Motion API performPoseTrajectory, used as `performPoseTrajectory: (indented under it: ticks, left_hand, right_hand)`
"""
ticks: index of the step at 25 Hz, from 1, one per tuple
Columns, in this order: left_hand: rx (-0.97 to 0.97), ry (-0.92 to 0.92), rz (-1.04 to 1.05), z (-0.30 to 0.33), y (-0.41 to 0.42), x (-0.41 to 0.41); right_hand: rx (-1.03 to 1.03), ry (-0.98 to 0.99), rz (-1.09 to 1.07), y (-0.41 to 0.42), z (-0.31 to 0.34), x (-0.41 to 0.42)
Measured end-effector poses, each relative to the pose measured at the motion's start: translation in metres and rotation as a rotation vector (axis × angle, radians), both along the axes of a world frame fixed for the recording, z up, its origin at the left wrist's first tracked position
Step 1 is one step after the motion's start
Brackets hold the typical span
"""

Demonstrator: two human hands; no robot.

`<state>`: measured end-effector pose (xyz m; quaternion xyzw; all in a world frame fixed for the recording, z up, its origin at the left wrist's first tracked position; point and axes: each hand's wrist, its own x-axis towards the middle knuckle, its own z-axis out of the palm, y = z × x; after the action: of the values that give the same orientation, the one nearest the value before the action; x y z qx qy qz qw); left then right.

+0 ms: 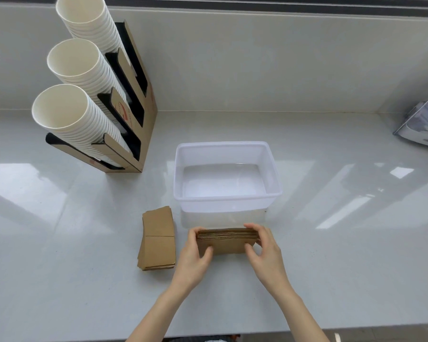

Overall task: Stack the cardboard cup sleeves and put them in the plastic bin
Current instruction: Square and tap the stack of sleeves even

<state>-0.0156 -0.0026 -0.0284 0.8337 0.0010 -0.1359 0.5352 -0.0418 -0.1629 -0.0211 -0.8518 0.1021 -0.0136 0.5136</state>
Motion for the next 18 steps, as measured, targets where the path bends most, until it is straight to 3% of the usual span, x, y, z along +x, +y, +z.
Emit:
performPoseTrajectory:
  ticks: [7,18]
  left_hand:
    - [0.088,-0.012,-0.050,-0.015,0.000,0.002]
    - [0.057,-0.047,-0.040,-0.014,0.003,0.005]
  right_hand:
    - [-0.017,0.032,0.036,-0.002,-0.016,0.001]
    - [-0.041,0.050,0.038,-0.002,-0.011,0.004]
